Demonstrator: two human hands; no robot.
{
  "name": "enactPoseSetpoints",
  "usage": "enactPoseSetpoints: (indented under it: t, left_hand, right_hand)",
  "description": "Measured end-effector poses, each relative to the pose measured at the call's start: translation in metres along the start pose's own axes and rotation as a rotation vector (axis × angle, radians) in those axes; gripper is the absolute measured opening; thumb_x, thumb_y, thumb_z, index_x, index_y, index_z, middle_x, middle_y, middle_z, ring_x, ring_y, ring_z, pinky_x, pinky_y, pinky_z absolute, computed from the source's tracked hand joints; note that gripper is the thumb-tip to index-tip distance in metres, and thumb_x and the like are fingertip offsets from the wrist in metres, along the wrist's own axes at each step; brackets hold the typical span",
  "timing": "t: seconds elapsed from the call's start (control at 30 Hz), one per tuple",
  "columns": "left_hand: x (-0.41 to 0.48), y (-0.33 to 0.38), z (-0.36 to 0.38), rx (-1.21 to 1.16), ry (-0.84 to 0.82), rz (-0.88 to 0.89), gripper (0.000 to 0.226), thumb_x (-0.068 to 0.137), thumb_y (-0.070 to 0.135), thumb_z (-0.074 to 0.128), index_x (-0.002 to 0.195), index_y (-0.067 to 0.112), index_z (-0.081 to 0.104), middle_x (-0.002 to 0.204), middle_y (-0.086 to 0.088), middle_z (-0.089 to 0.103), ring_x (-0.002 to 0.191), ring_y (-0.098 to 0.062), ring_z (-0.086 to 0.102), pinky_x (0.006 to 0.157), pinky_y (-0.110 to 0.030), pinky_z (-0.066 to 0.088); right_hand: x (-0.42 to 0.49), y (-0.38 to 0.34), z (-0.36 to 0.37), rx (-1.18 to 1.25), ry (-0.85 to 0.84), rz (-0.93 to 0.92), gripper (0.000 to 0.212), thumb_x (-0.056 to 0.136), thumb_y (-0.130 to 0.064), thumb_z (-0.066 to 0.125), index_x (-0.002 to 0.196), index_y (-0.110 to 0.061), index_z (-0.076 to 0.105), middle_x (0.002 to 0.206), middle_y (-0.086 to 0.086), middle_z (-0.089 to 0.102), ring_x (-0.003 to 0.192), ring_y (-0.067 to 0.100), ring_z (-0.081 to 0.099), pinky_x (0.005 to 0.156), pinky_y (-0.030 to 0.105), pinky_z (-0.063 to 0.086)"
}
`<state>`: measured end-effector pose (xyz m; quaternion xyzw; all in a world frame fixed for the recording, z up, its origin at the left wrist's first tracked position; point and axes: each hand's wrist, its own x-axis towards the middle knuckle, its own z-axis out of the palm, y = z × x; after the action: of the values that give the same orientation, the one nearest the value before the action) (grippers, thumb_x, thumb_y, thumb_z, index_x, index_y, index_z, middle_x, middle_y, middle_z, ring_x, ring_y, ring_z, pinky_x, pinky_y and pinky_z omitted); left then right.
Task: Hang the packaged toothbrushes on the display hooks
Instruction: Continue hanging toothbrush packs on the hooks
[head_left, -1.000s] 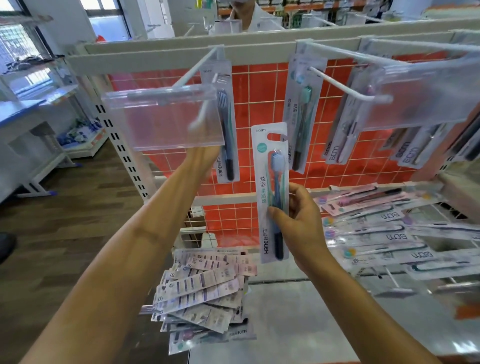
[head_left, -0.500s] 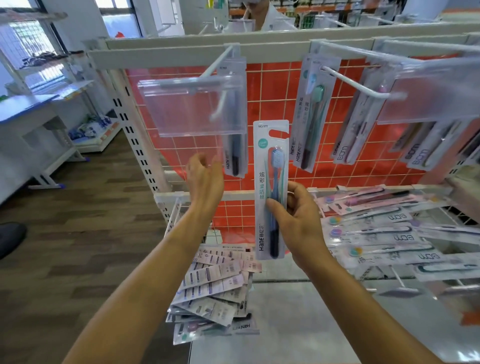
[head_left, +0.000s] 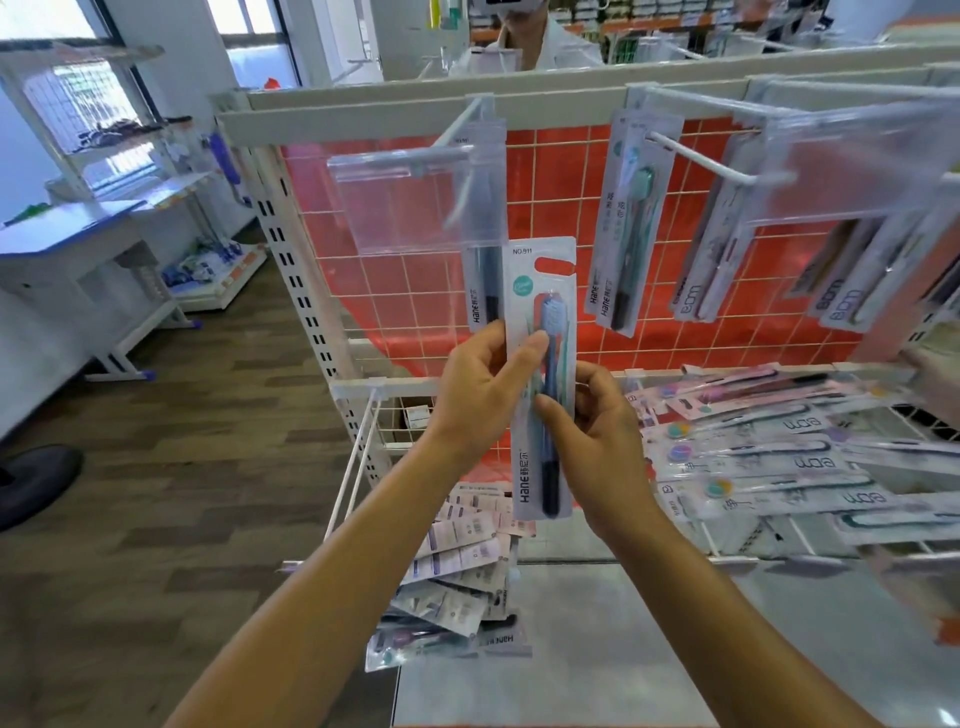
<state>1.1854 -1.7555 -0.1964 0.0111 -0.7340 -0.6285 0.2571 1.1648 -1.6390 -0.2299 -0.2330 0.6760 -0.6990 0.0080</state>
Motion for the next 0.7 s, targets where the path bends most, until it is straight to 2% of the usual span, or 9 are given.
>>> enactPoseSetpoints:
  t: [0.1,0.17,0.27,0.4,0.6,0.7]
  left_hand:
    - [-0.005,0.005,0.000,-0.041,-0.031,0.051,0.020,0.089,0.025,0.057,0.102,0.013,0.066,0.091,0.006,0.072,0.089,-0.012,0.071,0.074,-0.026,0.058]
    - [-0.008,0.007,-0.001,-0.045,-0.031,0.087,0.014,0.087,0.022,0.060,0.100,0.021,0.066,0.089,0.011,0.073,0.089,-0.011,0.071,0.074,-0.025,0.057]
    - [-0.012,0.013,-0.002,-0.041,-0.008,0.143,0.014,0.086,0.021,0.065,0.100,0.022,0.065,0.088,0.011,0.073,0.085,-0.012,0.071,0.073,-0.026,0.057]
    - [-0.015,0.021,-0.005,-0.004,0.075,0.254,0.018,0.083,0.032,0.066,0.096,0.021,0.063,0.082,0.013,0.070,0.077,-0.008,0.069,0.067,-0.022,0.055]
    - [-0.018,0.034,-0.011,-0.043,0.133,0.329,0.017,0.084,0.030,0.062,0.095,0.016,0.064,0.083,0.008,0.068,0.078,-0.018,0.067,0.072,-0.039,0.059]
    - [-0.019,0.035,-0.013,-0.062,0.158,0.335,0.015,0.084,0.029,0.062,0.092,0.016,0.064,0.080,0.009,0.067,0.076,-0.015,0.065,0.071,-0.035,0.057]
  right_hand:
    - [-0.005,-0.004,0.000,0.026,0.000,-0.006,0.020,0.093,-0.017,0.060,0.101,-0.034,0.053,0.092,-0.007,0.067,0.090,0.013,0.068,0.075,0.027,0.058]
    - [-0.008,-0.008,0.000,0.050,-0.013,-0.026,0.019,0.092,-0.017,0.060,0.104,-0.031,0.054,0.090,-0.009,0.067,0.089,0.015,0.068,0.076,0.030,0.059]
    - [-0.012,-0.016,0.001,0.067,-0.034,-0.075,0.016,0.092,-0.015,0.061,0.106,-0.020,0.056,0.090,0.002,0.066,0.084,0.022,0.067,0.073,0.036,0.060]
    - [-0.014,-0.024,0.003,0.092,-0.074,-0.132,0.017,0.092,-0.008,0.060,0.108,-0.015,0.057,0.092,0.002,0.066,0.085,0.021,0.067,0.074,0.034,0.059]
    - [-0.015,-0.030,0.005,0.087,-0.109,-0.140,0.017,0.092,-0.010,0.061,0.106,-0.018,0.060,0.093,0.002,0.068,0.086,0.018,0.068,0.075,0.036,0.060]
    - [-0.016,-0.032,0.007,0.089,-0.113,-0.143,0.015,0.091,-0.012,0.062,0.103,-0.021,0.061,0.091,0.000,0.068,0.085,0.017,0.068,0.074,0.037,0.059]
